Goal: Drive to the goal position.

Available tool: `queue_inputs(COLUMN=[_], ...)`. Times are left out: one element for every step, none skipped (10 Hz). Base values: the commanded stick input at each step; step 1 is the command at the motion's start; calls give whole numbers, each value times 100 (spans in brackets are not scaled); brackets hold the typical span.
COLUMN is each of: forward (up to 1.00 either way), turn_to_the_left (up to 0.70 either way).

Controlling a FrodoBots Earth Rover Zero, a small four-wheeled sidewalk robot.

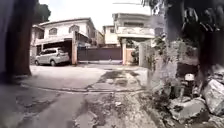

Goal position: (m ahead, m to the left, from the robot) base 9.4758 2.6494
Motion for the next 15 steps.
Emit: queue_inputs(forward=[70,70,70,70,70,70,70,70,70,70,70,70,70,70,70], turn_to_the_left=[0,0,0,0,13,14,0,20,7,20,27,27,25,0,0])
